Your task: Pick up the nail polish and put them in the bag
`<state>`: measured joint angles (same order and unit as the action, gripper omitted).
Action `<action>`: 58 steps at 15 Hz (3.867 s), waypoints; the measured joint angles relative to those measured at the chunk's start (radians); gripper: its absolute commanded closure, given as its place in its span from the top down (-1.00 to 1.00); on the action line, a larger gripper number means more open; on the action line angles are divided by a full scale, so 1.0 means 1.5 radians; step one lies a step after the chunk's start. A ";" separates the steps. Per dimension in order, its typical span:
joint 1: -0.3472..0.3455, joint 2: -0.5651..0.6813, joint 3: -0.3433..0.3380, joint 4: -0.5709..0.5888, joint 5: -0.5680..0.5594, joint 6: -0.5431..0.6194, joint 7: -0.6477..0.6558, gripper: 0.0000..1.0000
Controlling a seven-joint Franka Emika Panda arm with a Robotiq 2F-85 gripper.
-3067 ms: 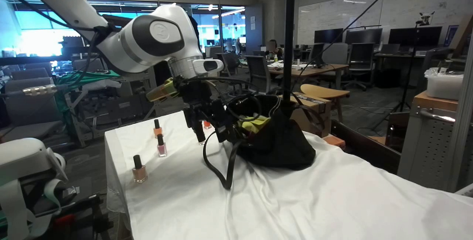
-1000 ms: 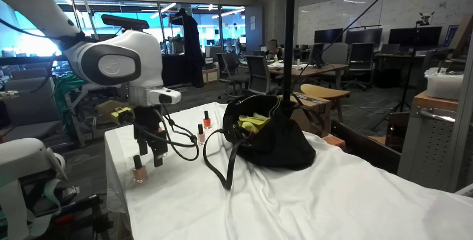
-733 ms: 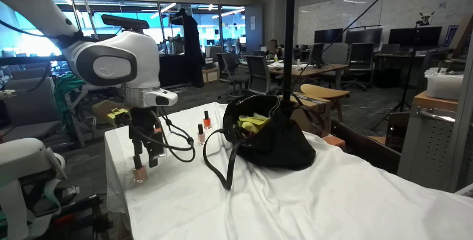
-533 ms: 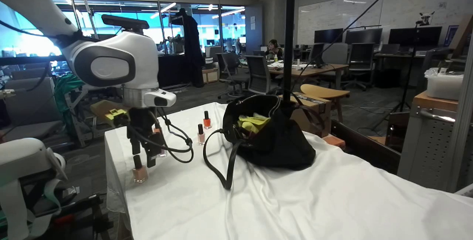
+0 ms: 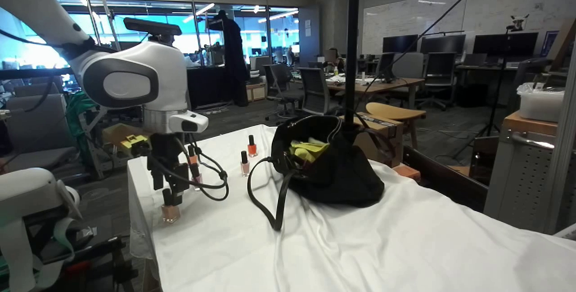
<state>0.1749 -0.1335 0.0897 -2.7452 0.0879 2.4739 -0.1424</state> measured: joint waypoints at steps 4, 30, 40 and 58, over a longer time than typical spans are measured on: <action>0.004 0.000 0.006 0.001 0.001 0.000 0.000 1.00; -0.013 0.009 0.009 0.001 -0.020 -0.008 0.028 1.00; -0.018 0.049 0.009 0.001 -0.027 0.060 0.041 1.00; -0.034 0.080 0.006 0.001 -0.046 0.074 0.048 1.00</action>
<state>0.1236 -0.0141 0.0983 -2.7432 0.0192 2.5848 -0.0711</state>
